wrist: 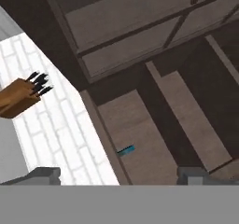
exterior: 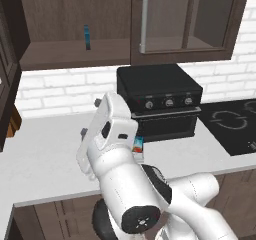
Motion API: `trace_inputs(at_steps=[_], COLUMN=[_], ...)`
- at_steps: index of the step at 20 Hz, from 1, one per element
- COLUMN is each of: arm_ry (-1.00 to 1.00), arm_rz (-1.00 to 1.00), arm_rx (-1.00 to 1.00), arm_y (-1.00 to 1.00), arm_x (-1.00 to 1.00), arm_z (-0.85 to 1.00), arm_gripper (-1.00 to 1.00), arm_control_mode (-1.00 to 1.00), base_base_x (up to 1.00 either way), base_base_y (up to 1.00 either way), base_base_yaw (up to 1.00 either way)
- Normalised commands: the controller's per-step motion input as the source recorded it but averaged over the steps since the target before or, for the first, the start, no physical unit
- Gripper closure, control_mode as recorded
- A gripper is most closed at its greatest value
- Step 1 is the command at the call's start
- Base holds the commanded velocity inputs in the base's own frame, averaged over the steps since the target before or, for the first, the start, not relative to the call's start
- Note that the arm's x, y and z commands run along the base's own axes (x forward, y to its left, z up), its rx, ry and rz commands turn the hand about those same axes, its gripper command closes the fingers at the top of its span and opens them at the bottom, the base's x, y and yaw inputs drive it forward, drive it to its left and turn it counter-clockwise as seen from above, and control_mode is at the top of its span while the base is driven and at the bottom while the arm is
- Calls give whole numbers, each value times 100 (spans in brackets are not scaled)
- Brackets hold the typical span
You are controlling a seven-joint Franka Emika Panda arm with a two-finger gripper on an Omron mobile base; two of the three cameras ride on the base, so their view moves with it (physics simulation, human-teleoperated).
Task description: Pick the boxed food and place it on the digital scale for weighing, and close the cabinet.
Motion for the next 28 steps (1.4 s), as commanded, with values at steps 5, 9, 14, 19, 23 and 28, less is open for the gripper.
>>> trace_inputs(at_steps=[5,9,14,19,23,28], arm_ry=[-8,-8,-12,-14,-5,0], arm_rz=[2,4,3,0,0,0], arm_rx=[-2,-7,-2,0,0,0], arm_y=[83,64,71,69,47,35], arm_x=[-78,-79,-67,-33,0,28], arm_z=[1,23,17,4,3,0], arm_gripper=[-100,-100,-100,-100,-100,-100], arm_control_mode=[-100,-100,-100,-100,-100,-100], base_base_x=[0,0,0,0,0,0], base_base_y=[0,0,0,0,0,0], base_base_yaw=[0,0,0,0,0,0])
